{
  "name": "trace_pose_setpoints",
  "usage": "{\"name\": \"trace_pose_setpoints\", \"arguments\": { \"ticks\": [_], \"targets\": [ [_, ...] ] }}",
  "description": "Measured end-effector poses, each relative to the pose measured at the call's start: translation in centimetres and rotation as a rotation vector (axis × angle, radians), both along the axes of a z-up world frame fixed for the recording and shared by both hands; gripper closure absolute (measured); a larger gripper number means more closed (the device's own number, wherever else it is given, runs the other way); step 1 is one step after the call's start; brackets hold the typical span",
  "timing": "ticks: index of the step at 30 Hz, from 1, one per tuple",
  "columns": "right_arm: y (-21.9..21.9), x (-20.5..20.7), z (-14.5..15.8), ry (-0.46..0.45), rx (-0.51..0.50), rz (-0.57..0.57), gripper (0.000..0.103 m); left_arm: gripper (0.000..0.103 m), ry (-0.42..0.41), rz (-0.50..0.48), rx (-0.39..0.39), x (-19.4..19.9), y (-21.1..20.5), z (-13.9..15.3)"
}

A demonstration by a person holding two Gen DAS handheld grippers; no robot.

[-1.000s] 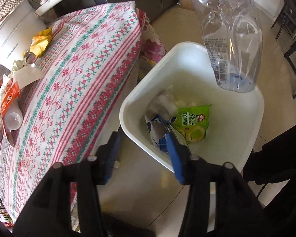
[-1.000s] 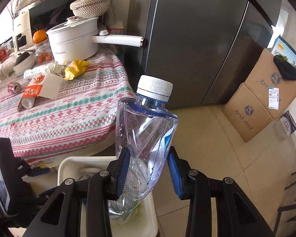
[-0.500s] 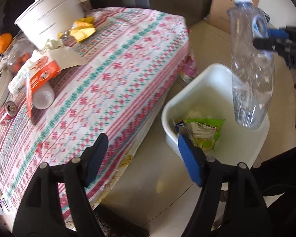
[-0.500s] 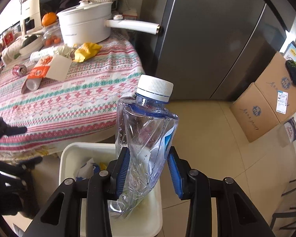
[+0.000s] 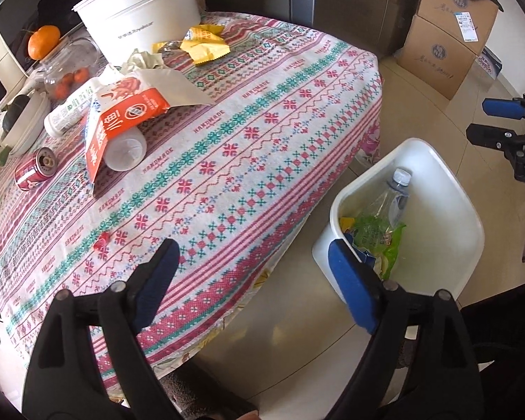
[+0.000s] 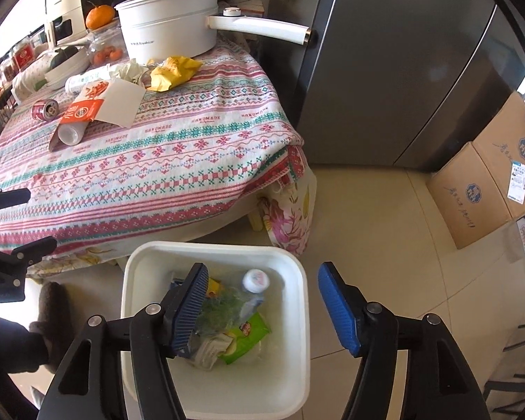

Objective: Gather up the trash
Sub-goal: 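Grasp the orange-and-white paper package with the left gripper and lift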

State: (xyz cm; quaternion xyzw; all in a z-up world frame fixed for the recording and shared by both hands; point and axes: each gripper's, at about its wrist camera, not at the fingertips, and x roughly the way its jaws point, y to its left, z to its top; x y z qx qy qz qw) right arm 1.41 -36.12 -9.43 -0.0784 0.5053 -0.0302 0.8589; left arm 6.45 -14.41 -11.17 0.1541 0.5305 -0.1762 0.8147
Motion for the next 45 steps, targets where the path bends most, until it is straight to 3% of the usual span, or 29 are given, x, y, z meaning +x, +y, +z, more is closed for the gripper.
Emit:
{"name": "trace_pose_setpoints", "arguments": {
  "ticks": [13,23,35,38,40,45],
  "targets": [
    [2.9,2.2,0.8,-0.015,0.018,0.023,0.032,0.016,-0.024,0.159,-0.027,3.9,5.3,1.0],
    [4.9,3.7,0.6,0.004,0.044,0.039,0.031,0.016,-0.06,0.285,0.024,8.3,10.3,0.0],
    [6.7,5.1,0.4,0.018,0.066,0.059,0.031,0.043,-0.145,0.205,0.168,11.6,9.2,-3.0],
    [6.9,5.4,0.3,0.022,0.072,0.059,0.031,0.057,-0.157,0.198,0.2,12.3,8.7,-3.6],
    [7.1,5.5,0.3,0.025,0.079,0.059,0.031,0.075,-0.162,0.19,0.224,12.7,8.5,-4.1],
    [7.2,5.7,0.2,0.03,0.091,0.055,0.031,0.088,-0.199,0.195,0.277,12.8,8.4,-4.0]
  ]
}}
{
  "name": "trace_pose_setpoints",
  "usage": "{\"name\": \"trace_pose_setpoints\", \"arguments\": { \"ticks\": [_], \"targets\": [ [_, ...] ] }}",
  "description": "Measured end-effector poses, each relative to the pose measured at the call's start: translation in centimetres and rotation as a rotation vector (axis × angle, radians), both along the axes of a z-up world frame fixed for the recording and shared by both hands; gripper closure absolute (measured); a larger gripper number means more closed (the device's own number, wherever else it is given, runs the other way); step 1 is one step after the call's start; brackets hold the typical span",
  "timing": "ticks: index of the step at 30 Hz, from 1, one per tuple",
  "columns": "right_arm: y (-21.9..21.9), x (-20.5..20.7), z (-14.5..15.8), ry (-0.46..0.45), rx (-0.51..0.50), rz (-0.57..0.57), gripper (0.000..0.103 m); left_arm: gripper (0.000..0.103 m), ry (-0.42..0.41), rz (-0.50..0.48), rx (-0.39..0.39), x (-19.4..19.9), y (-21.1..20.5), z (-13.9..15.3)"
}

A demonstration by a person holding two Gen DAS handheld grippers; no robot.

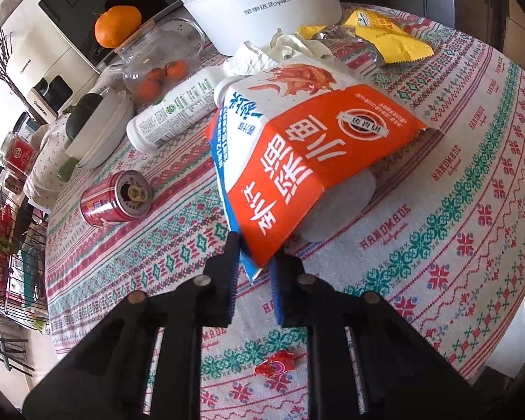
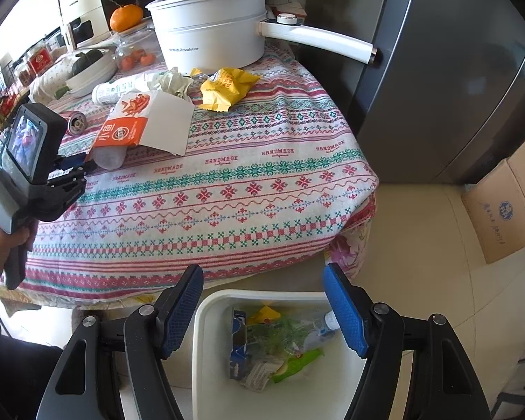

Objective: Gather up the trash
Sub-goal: 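Grasp the orange-and-white paper package with the left gripper and lift, then grasp the white plastic cup on the cloth with the right gripper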

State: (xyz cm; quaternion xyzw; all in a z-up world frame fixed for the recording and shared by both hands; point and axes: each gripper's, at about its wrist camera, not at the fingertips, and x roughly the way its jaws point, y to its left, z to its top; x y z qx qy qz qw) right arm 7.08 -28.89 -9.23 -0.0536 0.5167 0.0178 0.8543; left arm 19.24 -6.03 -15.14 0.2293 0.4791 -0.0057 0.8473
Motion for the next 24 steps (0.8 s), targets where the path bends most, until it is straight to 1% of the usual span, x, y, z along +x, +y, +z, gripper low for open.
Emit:
{"name": "trace_pose_setpoints", "arguments": {
  "ticks": [1,2,4,7,12,20,24],
  "targets": [
    [0.0,0.0,0.0,0.001,0.002,0.0,0.031,0.092,-0.008,0.011,-0.004,0.0,0.2,0.4],
    [0.0,0.0,-0.1,0.001,0.002,-0.001,0.031,0.094,-0.013,0.024,-0.015,-0.1,0.4,0.8],
    [0.1,0.0,-0.1,0.001,0.002,-0.002,0.031,0.099,-0.019,0.058,-0.069,-0.1,1.1,1.8],
    [0.1,0.0,-0.1,-0.002,0.002,-0.008,0.031,0.1,-0.046,0.102,-0.167,-0.5,2.3,3.7],
    [0.5,0.4,0.1,-0.007,0.025,-0.026,0.031,0.1,-0.081,0.123,-0.269,-2.2,3.7,6.4],
    [2.5,2.1,0.0,0.008,0.109,-0.041,0.031,0.1,-0.111,0.115,-0.363,-5.3,6.4,9.5],
    [4.5,3.3,-0.2,0.02,0.154,-0.04,0.03,0.1,-0.094,0.136,-0.4,-7.1,8.8,10.1]
  ]
}}
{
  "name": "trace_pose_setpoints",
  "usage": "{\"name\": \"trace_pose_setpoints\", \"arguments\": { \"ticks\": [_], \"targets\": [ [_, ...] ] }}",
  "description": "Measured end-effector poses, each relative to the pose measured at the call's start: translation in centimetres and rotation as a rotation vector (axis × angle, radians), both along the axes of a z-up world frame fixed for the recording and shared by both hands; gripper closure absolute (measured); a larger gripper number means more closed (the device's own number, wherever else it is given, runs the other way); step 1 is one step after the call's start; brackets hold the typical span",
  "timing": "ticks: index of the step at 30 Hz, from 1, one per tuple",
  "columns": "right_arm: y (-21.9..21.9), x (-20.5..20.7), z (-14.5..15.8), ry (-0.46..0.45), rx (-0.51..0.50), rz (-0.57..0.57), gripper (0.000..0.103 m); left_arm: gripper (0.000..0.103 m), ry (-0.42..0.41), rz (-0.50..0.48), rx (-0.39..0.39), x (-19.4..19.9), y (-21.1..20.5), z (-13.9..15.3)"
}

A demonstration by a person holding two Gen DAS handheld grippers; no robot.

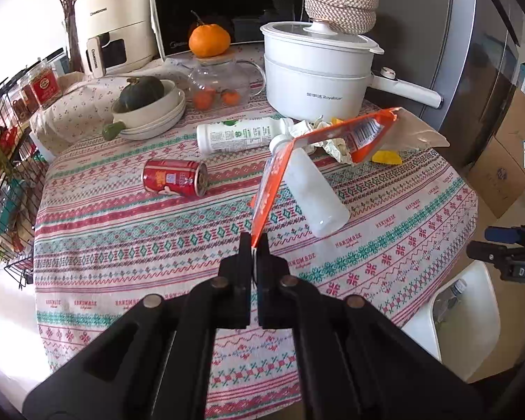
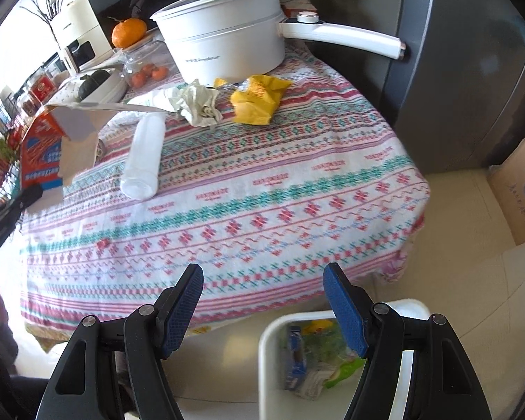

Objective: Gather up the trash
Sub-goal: 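Grasp the white plastic cup on the cloth with the right gripper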

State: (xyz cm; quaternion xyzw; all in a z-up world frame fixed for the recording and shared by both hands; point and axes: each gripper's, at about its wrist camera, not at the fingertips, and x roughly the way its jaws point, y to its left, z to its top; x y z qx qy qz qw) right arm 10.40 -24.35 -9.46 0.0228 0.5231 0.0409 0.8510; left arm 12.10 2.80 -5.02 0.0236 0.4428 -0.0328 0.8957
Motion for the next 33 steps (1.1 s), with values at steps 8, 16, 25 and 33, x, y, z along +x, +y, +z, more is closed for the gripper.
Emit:
{"name": "trace_pose_setpoints", "arguments": {
  "ticks": [8,16,25,33],
  "targets": [
    [5.4,3.0,-1.2,-0.009,0.065,0.017,0.031,0.1,0.07,0.095,-0.02,-2.1,4.9,-0.8],
    [10.9,7.0,-4.0,-0.044,0.116,0.056,0.031,0.1,0.086,0.17,-0.039,-2.6,8.2,-1.2],
    [14.0,10.1,-6.3,-0.07,0.129,0.083,0.031,0.1,0.116,0.193,-0.038,-2.3,10.0,-2.2],
    [14.3,11.1,-7.1,-0.072,0.159,0.107,0.05,0.1,0.13,0.189,-0.031,-2.0,9.8,-2.5]
  ]
}}
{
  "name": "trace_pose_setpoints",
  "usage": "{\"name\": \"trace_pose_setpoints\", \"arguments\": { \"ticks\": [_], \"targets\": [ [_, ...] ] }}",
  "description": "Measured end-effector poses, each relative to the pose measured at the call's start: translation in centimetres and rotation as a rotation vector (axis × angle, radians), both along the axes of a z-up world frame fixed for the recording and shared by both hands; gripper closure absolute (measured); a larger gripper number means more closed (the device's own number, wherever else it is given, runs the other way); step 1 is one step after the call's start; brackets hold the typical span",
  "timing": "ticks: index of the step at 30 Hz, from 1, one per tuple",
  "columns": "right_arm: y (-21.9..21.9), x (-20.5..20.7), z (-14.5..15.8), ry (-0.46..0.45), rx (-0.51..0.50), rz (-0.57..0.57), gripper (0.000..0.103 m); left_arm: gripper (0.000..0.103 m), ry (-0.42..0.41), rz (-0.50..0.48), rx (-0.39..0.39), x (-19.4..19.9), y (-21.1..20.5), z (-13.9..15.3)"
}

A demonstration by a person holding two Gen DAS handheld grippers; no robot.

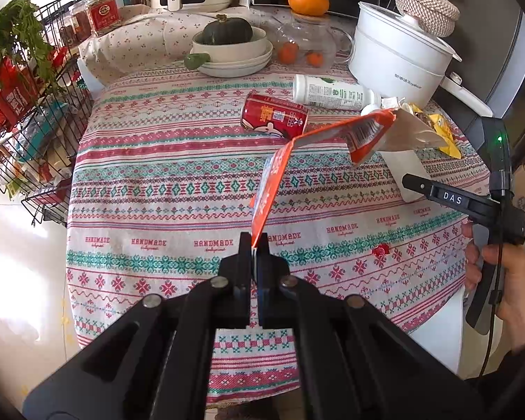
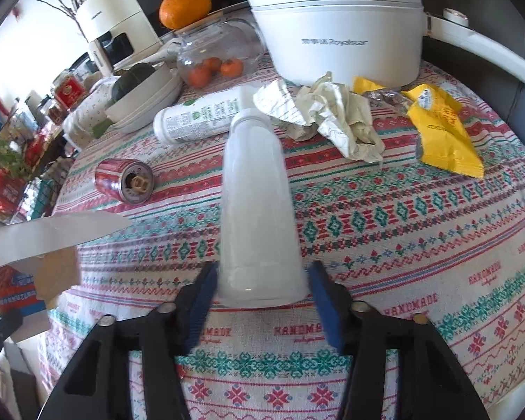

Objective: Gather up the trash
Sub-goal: 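Grasp the white plastic cup on the cloth with the right gripper, then carry the paper package with the left gripper while the right carries the cup to the bin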

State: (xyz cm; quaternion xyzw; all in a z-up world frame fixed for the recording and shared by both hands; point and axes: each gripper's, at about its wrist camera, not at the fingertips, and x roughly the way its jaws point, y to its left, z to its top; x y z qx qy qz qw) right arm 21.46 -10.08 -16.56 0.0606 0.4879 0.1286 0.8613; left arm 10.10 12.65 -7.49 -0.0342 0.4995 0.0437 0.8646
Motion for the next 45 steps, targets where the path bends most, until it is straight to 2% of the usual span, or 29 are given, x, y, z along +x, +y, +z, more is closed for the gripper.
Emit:
{"name": "trace_pose_setpoints", "arguments": {
  "ticks": [5,11,20,31,40,45],
  "targets": [
    [-0.3,-1.2,1.7,-0.036,-0.046,0.034,0.05,0.1,-0.013,-0.023,0.002,-0.2,-0.9,0.4],
    [-2.1,-3.4,5.0,-0.086,-0.05,0.056,0.05,0.1,-0.03,-0.044,-0.007,-0.4,-2.2,1.0],
    [-5.7,-7.8,9.0,-0.108,-0.06,0.042,0.05,0.1,-0.049,-0.105,-0.009,-1.0,-5.2,1.7],
    [-10.2,-12.9,12.2,-0.129,-0.103,0.033,0.05,0.1,-0.044,-0.211,0.012,-1.4,-9.9,1.8],
    [-15.7,-17.0,14.2,-0.175,-0.134,-0.002,0.05,0.1,-0.026,-0.333,0.047,-2.0,-14.5,1.1],
    [-19.4,-18.9,15.0,-0.191,-0.133,-0.055,0.05,0.1,-0.024,-0.44,0.097,-2.7,-18.2,0.7]
  ]
}}
